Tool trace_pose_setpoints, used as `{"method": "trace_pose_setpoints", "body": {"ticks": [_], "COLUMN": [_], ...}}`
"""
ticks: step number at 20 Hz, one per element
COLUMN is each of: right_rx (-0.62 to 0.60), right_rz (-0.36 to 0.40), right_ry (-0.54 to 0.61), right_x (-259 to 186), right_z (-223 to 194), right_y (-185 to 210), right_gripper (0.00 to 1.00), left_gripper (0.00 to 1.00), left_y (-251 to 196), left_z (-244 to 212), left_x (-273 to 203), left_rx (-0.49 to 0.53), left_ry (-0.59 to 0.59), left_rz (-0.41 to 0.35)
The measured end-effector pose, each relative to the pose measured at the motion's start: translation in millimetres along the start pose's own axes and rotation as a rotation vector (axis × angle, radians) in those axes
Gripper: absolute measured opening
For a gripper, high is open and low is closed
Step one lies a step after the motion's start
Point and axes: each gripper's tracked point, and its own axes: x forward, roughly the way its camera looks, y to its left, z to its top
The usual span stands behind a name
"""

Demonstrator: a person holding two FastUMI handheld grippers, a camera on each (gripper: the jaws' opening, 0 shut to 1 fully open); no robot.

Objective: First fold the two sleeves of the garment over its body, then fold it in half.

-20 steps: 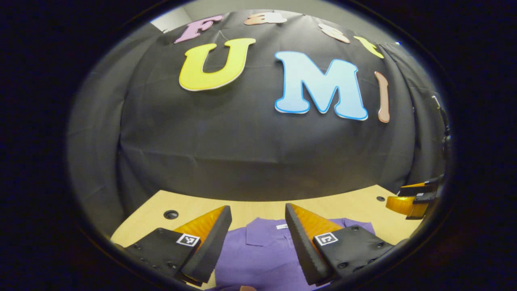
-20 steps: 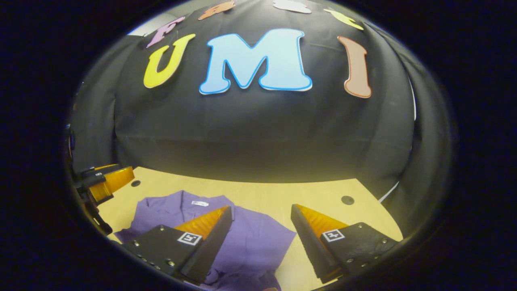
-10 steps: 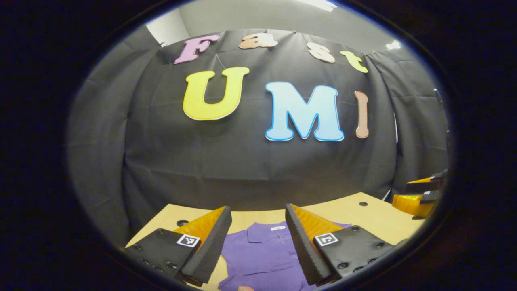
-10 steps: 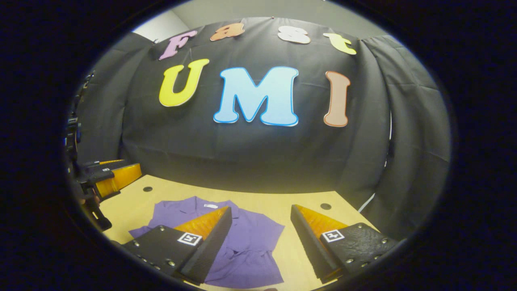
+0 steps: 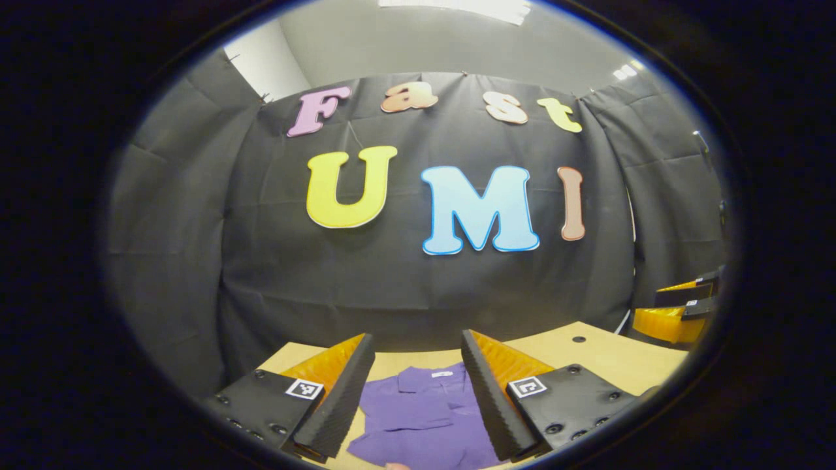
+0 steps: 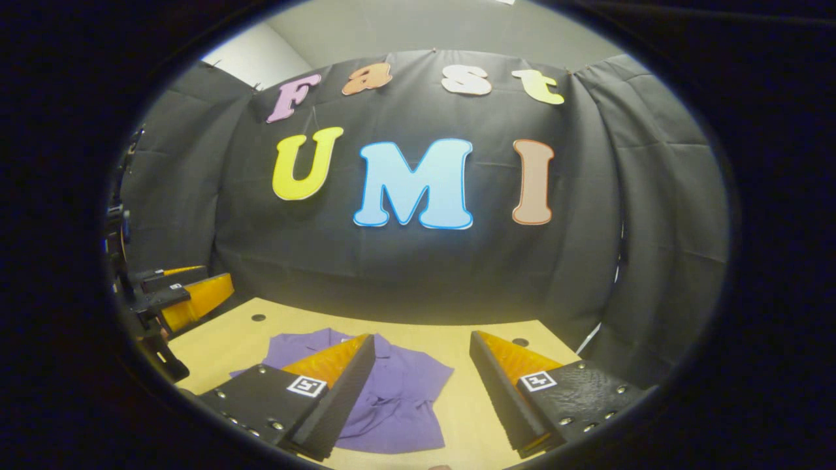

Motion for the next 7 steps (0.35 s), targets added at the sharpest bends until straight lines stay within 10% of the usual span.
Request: {"method": "trace_pose_setpoints", "body": {"ticks": [7], "right_rx": [-0.013], "right_rz": [0.045], "right_ry": [-0.013], "right_x": [-32], "right_z": [-10], "right_y": [-25], "right_gripper": [0.92], "left_gripper": [0.85], "left_y": [-38], "left_z": [9], "left_x": [-37], "left_rx": [-0.022], "left_ry": [-0.023], "left_rz": [0.049]}}
